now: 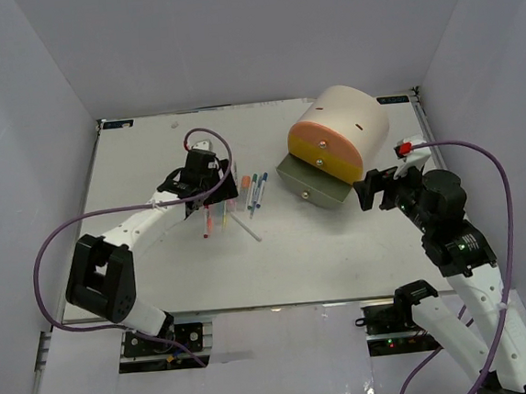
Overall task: Sort the stationery into containers
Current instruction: Pick up the pen from the center of the board.
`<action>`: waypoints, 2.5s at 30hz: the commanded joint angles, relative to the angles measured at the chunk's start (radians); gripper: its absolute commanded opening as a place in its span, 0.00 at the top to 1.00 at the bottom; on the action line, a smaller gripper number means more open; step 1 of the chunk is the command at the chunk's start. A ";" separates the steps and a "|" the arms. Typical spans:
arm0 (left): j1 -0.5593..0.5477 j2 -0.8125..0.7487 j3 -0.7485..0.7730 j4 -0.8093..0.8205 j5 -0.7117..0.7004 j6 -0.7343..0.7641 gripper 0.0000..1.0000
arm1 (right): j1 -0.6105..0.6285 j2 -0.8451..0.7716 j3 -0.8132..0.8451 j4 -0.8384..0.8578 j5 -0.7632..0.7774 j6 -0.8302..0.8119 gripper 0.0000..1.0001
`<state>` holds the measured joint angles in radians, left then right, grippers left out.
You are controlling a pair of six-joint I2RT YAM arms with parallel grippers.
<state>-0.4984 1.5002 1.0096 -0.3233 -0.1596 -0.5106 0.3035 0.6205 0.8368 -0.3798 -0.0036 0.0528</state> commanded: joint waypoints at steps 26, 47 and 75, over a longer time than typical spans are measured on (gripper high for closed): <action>0.124 0.307 0.256 -0.221 0.126 0.116 0.47 | 0.002 -0.162 -0.222 0.024 0.045 0.015 0.09; 0.124 0.370 0.274 -0.237 0.106 0.110 0.57 | 0.006 -0.212 -0.261 0.045 0.050 0.016 0.09; 0.115 0.152 0.285 -0.226 0.308 -0.074 0.89 | 0.020 -0.280 -0.294 0.059 0.096 0.016 0.09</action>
<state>-0.3756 1.7458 1.2613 -0.5720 0.0563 -0.4973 0.3168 0.3534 0.5560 -0.3698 0.0761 0.0708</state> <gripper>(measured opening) 0.353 0.911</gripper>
